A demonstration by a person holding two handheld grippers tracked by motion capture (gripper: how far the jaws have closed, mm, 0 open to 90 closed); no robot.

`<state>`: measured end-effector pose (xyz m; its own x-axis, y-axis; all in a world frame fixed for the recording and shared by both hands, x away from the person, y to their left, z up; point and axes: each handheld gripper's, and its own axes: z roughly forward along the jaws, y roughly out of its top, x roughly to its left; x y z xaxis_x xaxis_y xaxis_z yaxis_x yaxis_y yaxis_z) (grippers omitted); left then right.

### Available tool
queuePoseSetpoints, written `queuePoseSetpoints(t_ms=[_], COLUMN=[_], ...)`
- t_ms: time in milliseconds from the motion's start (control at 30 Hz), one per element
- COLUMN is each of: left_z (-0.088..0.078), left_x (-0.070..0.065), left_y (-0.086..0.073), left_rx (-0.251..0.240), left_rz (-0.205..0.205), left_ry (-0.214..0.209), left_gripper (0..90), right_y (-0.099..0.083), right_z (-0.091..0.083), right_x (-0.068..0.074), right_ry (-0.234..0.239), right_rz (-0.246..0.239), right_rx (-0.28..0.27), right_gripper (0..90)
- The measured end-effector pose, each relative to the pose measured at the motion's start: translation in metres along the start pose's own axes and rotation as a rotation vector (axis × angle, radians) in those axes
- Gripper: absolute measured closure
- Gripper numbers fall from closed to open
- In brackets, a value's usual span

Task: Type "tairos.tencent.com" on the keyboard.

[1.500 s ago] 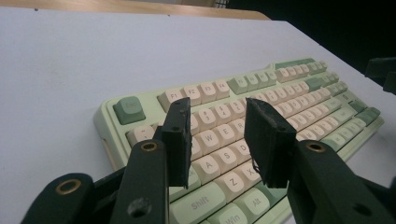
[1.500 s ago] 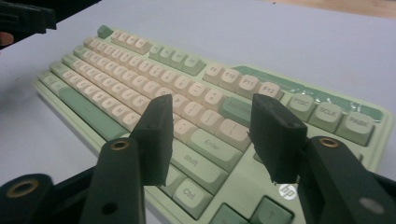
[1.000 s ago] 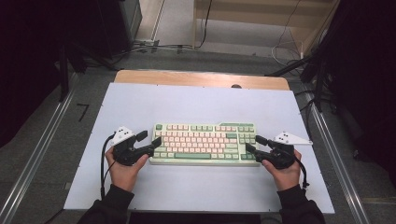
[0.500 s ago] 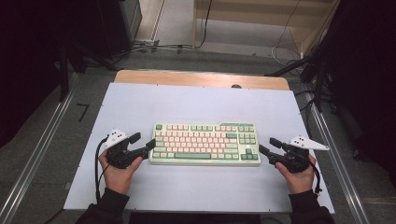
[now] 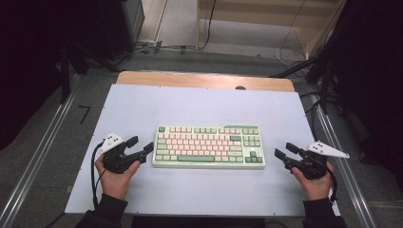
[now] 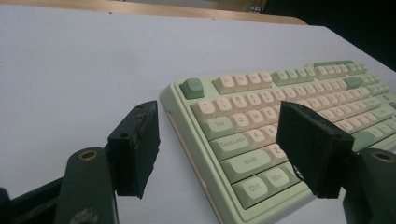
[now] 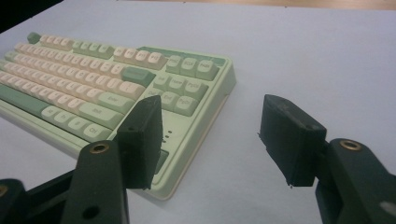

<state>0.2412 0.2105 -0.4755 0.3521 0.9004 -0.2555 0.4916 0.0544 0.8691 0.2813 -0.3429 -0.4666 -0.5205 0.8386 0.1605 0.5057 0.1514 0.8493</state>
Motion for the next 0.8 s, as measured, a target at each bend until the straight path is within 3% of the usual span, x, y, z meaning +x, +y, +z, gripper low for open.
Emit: queuePoseSetpoints(t_ms=[800], left_z=[-0.018], left_x=[0.007], left_y=[-0.006], left_rx=[-0.001], left_rz=[-0.022], left_ry=[0.001], left_gripper=[31.7], right_y=[-0.013], right_z=[-0.024], right_x=[-0.017], right_ry=[-0.064], right_rz=[0.045], right_rx=[-0.005], right_gripper=[38.4])
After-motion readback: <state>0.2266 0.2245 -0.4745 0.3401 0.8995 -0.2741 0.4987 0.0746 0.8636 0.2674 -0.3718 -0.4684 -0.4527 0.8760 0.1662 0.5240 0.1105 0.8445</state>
